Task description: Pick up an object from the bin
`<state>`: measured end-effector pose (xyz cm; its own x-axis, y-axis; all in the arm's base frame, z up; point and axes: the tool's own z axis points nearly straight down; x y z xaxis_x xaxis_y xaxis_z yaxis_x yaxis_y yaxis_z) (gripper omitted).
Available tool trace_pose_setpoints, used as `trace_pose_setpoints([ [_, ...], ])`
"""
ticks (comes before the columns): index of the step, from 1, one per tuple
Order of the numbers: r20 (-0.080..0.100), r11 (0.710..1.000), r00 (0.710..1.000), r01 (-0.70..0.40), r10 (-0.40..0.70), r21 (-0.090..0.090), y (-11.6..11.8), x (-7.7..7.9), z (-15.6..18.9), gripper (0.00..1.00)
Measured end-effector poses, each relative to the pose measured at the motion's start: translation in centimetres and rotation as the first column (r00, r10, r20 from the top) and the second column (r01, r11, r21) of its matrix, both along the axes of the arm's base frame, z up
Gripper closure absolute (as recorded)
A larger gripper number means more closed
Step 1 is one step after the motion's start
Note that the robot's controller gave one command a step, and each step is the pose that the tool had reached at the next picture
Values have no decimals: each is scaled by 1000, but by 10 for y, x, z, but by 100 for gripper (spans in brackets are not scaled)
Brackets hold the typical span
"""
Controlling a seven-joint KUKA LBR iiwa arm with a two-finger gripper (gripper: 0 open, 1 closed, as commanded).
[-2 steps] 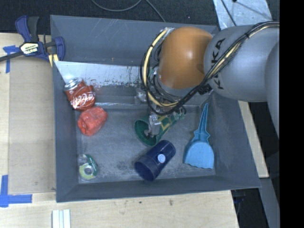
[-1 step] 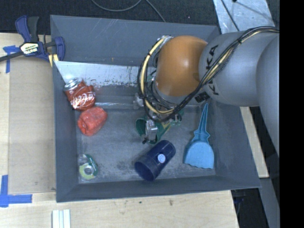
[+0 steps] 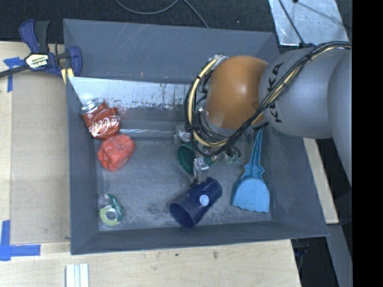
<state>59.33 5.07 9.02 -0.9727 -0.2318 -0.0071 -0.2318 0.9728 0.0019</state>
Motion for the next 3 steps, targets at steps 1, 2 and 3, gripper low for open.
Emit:
trace_pose_setpoints([
  [1, 10, 999, 999, -43, 43, -2, -44, 16, -19, 100],
  [2, 9, 999, 999, -43, 43, -2, -44, 16, -19, 100],
  [3, 6, 999, 999, -42, 42, -1, -44, 15, -15, 100],
])
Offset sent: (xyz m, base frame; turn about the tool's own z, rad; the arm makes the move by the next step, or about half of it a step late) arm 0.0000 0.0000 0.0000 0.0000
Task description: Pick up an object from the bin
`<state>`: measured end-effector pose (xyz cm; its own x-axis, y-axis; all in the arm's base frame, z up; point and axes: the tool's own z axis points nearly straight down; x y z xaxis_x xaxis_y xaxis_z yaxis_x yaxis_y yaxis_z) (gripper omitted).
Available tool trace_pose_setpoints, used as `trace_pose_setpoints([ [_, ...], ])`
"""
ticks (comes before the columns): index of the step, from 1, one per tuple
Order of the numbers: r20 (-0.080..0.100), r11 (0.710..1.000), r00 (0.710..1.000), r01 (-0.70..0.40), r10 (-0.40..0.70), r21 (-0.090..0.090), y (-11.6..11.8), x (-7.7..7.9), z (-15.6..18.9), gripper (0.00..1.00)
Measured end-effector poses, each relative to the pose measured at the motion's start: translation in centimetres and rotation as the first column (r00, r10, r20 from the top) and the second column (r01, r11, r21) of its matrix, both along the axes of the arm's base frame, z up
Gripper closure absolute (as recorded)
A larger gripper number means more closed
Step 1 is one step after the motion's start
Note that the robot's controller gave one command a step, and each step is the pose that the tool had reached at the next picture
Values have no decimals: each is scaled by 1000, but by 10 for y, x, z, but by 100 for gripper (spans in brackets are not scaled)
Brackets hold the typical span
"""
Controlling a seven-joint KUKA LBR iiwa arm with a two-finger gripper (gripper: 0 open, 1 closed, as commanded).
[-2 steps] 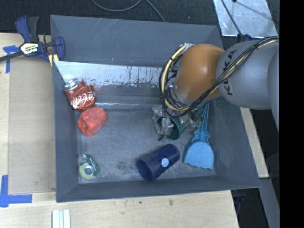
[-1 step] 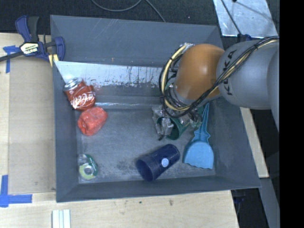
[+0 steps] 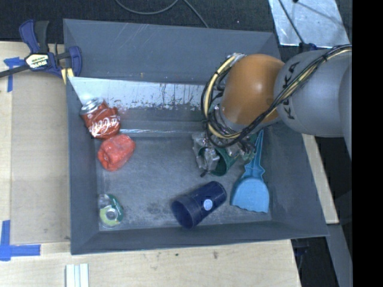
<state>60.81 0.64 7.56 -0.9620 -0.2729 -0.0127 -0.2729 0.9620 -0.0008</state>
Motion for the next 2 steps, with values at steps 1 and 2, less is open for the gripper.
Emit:
trace_pose_setpoints([
  [1, -2, 1000, 1000, 0, 0, 0, 0, -1, 15, 100],
  [2, 5, 1000, 1000, 1, -1, 0, 0, 1, 31, 100],
])
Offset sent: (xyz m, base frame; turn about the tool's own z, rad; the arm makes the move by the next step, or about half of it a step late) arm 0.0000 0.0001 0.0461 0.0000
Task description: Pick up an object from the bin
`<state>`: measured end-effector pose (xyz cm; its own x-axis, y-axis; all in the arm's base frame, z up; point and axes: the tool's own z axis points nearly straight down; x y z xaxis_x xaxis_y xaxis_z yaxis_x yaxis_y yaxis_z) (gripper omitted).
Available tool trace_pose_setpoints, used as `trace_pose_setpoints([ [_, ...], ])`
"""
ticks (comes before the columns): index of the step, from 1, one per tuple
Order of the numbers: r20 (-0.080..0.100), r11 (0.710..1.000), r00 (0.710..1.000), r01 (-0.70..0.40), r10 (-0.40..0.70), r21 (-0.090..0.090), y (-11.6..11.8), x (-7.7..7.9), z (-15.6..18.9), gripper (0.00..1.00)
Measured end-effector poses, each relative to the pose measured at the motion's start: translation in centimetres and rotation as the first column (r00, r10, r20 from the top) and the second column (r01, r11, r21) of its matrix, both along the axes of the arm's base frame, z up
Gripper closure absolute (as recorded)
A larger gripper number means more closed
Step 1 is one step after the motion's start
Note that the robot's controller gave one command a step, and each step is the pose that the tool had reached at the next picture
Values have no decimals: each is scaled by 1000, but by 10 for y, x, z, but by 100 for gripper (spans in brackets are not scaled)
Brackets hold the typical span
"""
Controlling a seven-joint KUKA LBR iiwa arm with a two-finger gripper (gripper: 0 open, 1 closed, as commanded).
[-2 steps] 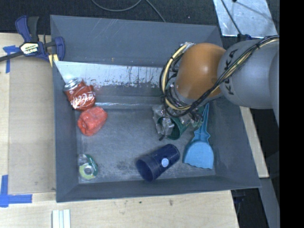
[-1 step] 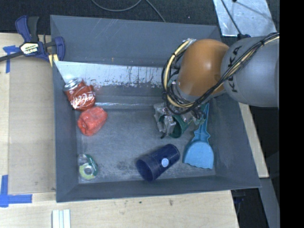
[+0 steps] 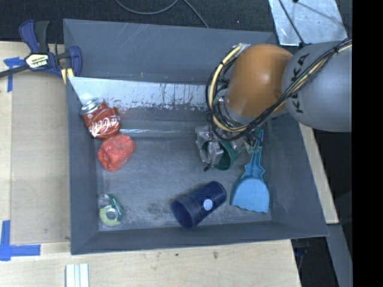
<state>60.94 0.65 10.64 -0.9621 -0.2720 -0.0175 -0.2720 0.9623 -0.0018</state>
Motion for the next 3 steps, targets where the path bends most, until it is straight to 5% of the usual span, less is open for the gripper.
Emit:
trace_pose_setpoints([
  [3, 2, 1000, 1000, 1, -1, 0, 0, 0, 31, 100],
])
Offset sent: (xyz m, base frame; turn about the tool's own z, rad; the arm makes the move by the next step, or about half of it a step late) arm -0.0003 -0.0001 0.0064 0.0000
